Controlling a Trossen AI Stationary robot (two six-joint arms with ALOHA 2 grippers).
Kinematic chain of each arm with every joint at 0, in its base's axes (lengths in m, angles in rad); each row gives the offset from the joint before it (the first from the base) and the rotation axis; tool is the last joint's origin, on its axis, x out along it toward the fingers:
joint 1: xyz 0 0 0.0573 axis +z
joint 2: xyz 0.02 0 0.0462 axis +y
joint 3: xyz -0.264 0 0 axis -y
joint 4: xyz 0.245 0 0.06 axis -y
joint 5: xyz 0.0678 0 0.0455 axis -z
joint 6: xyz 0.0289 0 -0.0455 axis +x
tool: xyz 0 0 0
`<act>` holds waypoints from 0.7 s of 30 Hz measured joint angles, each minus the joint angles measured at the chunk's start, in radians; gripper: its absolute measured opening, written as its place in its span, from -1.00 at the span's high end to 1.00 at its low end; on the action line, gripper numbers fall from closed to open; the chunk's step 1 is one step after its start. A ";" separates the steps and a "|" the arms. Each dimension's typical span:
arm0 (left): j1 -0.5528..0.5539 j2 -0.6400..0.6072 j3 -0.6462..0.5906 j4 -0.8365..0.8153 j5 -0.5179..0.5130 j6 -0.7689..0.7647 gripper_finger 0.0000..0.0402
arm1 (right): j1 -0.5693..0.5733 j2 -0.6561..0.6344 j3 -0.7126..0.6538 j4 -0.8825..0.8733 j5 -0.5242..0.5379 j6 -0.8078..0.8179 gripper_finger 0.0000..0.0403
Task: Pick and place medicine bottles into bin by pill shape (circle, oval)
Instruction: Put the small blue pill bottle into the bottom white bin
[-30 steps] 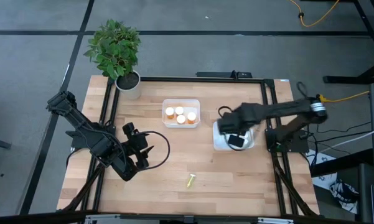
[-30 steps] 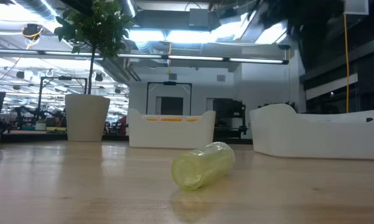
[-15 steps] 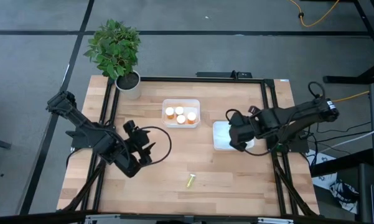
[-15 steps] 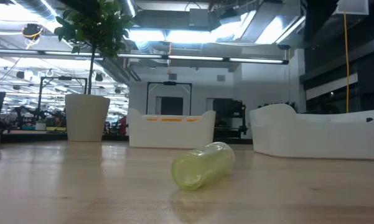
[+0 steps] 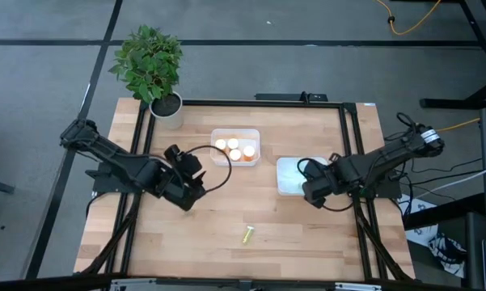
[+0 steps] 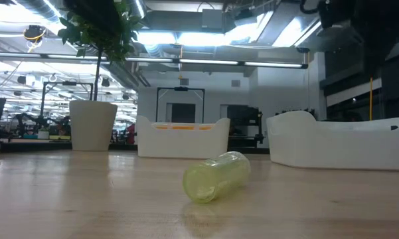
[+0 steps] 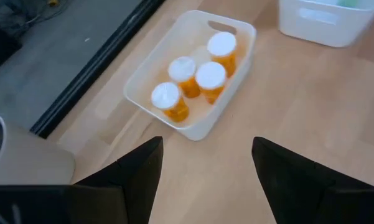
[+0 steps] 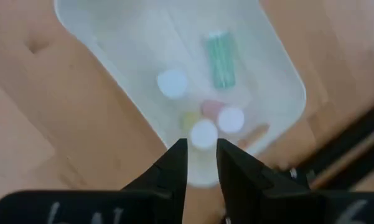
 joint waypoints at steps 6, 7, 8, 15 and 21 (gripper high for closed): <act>0.067 0.000 0.000 0.005 0.001 0.005 -0.21 | -0.058 -0.038 -0.073 0.128 0.060 -0.027 0.57; 0.077 0.000 0.000 0.008 0.000 0.004 -0.21 | -0.075 -0.040 -0.079 0.133 0.061 -0.024 0.57; 0.087 0.000 0.000 0.012 0.000 0.005 -0.21 | -0.091 -0.040 -0.082 0.136 0.062 -0.022 0.57; 0.123 0.000 0.000 0.023 0.006 0.003 -0.21 | -0.180 -0.035 -0.085 0.198 0.047 -0.039 0.57; 0.126 0.000 0.000 0.038 0.036 0.002 -0.21 | -0.196 -0.012 -0.085 0.201 0.055 0.056 0.57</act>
